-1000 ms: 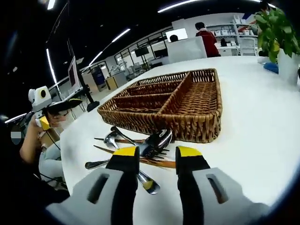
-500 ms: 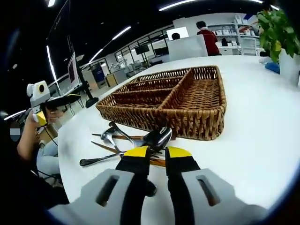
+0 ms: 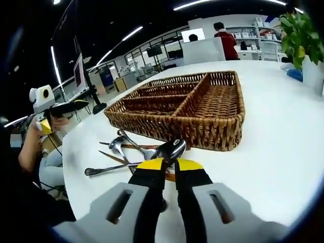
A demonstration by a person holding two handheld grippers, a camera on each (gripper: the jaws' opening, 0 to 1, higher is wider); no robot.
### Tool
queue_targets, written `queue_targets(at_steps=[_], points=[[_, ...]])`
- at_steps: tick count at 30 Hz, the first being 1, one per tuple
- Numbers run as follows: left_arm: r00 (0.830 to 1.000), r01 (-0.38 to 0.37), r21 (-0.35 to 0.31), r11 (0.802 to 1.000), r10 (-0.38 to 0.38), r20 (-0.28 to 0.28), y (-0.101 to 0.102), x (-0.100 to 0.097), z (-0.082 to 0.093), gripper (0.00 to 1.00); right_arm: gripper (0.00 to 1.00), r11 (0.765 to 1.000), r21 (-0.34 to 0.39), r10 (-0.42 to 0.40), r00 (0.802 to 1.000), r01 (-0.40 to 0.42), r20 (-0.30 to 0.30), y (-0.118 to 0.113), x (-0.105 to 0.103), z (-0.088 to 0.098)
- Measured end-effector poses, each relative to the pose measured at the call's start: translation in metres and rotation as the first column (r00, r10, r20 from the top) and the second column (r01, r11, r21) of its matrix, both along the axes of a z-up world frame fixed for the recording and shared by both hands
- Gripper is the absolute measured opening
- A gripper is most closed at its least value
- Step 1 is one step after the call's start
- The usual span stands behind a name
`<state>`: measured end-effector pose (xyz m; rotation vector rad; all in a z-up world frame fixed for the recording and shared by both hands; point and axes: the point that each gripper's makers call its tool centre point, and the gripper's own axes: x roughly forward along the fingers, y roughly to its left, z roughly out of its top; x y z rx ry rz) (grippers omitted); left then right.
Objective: Arrange the knives, forks, and spoons in their matching storage slots by inserting each utensil handle-first until every utensil is classified and aligned in the correct compartment
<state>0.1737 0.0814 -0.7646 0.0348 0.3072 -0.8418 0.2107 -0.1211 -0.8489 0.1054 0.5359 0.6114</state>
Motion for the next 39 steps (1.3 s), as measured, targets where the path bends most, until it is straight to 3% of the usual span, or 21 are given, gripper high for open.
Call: queue_targets(at_steps=[14, 23, 39], points=[[1.000, 0.008, 0.007, 1.000, -0.008, -0.002, -0.002, -0.001, -0.002, 0.99, 0.01, 0.995, 0.092, 0.026, 1.000, -0.026, 0.001, 0.004, -0.009, 0.014], [1.000, 0.011, 0.006, 1.000, -0.011, 0.004, -0.002, -0.001, 0.000, 0.99, 0.00, 0.971, 0.238, 0.024, 1.000, -0.021, -0.010, 0.010, -0.010, 0.030], [1.000, 0.021, 0.011, 1.000, -0.021, 0.004, -0.004, -0.001, -0.001, 0.99, 0.00, 0.951, 0.308, -0.001, 1.000, 0.002, -0.004, 0.005, -0.008, 0.046]])
